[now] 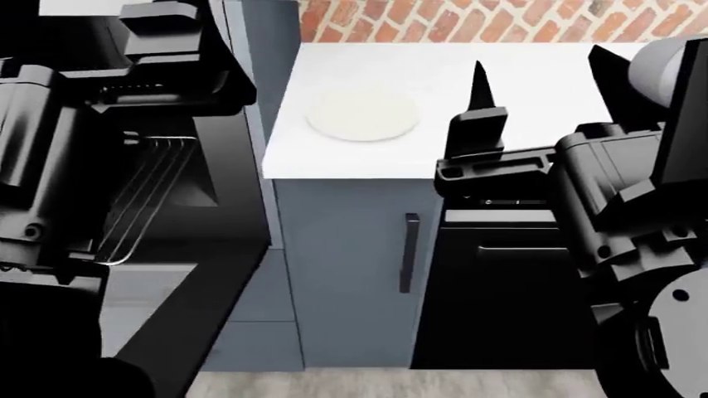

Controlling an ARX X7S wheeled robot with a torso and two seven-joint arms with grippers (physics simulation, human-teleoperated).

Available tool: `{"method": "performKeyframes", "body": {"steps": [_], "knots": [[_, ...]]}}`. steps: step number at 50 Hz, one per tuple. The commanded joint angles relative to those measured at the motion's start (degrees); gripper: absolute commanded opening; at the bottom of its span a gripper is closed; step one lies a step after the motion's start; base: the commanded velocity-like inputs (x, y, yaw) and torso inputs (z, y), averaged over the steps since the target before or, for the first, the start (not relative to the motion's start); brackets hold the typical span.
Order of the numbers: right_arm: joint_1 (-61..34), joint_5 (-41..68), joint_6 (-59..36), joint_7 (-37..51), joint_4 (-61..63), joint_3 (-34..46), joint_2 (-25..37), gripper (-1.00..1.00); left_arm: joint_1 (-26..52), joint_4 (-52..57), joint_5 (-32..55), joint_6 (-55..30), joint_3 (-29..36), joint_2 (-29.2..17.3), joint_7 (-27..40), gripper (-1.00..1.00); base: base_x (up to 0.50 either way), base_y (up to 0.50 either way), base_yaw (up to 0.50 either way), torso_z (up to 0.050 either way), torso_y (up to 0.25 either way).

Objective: Pick the corn from the oven and place it on the plate on the counter.

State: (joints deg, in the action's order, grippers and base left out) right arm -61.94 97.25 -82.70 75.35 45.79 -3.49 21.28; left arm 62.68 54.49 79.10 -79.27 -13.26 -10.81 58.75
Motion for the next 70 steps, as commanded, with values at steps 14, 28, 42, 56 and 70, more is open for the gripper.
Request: {"method": "performKeyframes", "body": {"steps": [14, 28, 42, 56, 70], "knots": [[0.48, -1.28, 1.54, -1.61, -0.14, 2.45, 0.33, 1.00, -0.25, 0.38, 0.05, 1.39, 3.19, -1.99, 1.26, 1.00, 0.00, 0.50, 0.00, 0.000, 0.000], [0.75, -0.75, 3.06, -1.17, 0.15, 3.59, 1.06, 1.00, -0.82, 0.53, 2.18, 2.90, 3.63, -2.95, 3.09, 1.00, 0.00, 0.50, 0.00, 0.000, 0.000], [1.21, -0.86, 4.22, -1.73, 0.30, 4.38, 1.69, 1.00, -1.05, 0.56, 2.18, 4.00, 4.61, -3.80, 3.67, 1.00, 0.00, 0.50, 0.00, 0.000, 0.000], [1.26, -1.05, 5.24, -1.87, 0.34, 5.20, 2.27, 1.00, -1.51, 0.70, 2.20, 5.17, 5.40, -4.54, 4.15, 1.00, 0.00, 0.50, 0.00, 0.000, 0.000], [1.14, -1.04, 6.20, -1.77, 0.47, 5.99, 2.88, 1.00, -1.03, 0.47, 3.51, 6.09, 6.11, -5.34, 5.57, 1.00, 0.00, 0.50, 0.00, 0.000, 0.000]]}}
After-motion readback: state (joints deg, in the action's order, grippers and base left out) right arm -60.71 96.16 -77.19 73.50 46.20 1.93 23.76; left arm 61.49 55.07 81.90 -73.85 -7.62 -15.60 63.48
